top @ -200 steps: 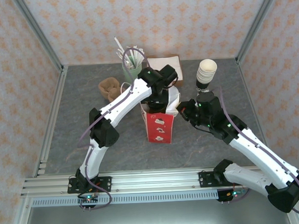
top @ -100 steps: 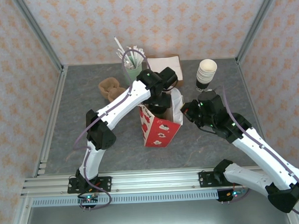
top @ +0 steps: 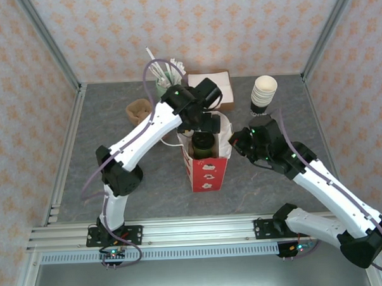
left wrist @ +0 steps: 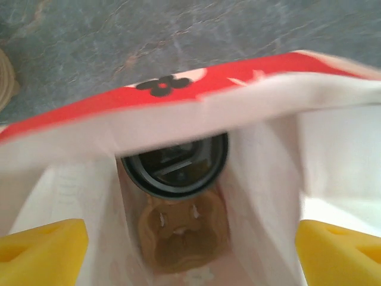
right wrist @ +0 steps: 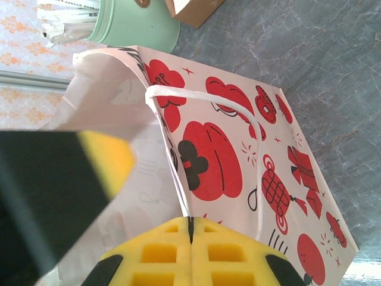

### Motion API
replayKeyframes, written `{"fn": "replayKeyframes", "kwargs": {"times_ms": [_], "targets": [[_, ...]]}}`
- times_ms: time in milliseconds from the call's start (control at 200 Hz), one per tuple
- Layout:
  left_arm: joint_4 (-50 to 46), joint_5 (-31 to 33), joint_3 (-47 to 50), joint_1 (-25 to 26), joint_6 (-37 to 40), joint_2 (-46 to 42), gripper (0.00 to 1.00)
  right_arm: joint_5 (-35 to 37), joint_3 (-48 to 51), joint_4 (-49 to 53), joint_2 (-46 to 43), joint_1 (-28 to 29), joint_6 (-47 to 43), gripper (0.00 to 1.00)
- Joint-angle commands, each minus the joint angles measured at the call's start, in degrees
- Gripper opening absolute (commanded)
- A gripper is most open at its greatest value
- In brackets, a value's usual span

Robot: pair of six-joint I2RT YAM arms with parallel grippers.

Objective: Pack the takeout coffee

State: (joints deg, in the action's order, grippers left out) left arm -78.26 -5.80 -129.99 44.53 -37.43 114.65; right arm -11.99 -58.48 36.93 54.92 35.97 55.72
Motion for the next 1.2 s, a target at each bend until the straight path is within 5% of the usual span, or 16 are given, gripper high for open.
{"fn": "replayKeyframes", "kwargs": {"times_ms": [0,315,500,761,1191], "targets": [[1.27,-2.08,-2.42,0.55,0.33,-3.88,0.91,0.68,-2.16,-0.81,0.02,-0.11,-1.14,0.00],[3.99,0.89,-5.31,-0.08,1.72,-10.51,0.90,0.91,-2.92,-0.73,0.05,-0.10,-2.16,0.00],[5.55,7.67,-2.59,-2.63,3.24,-16.88,0.90,2.97,-6.82,2.74,0.95,-0.11,-5.51,0.19],[13.92,17.13,9.23,-10.46,8.16,-25.69,0.92,6.03,-13.99,8.59,3.41,-0.57,-12.03,0.39],[29.55,17.02,15.95,-24.04,18.28,-21.71,0.93,7.42,-14.77,4.82,6.76,-8.74,-23.66,0.43]]}}
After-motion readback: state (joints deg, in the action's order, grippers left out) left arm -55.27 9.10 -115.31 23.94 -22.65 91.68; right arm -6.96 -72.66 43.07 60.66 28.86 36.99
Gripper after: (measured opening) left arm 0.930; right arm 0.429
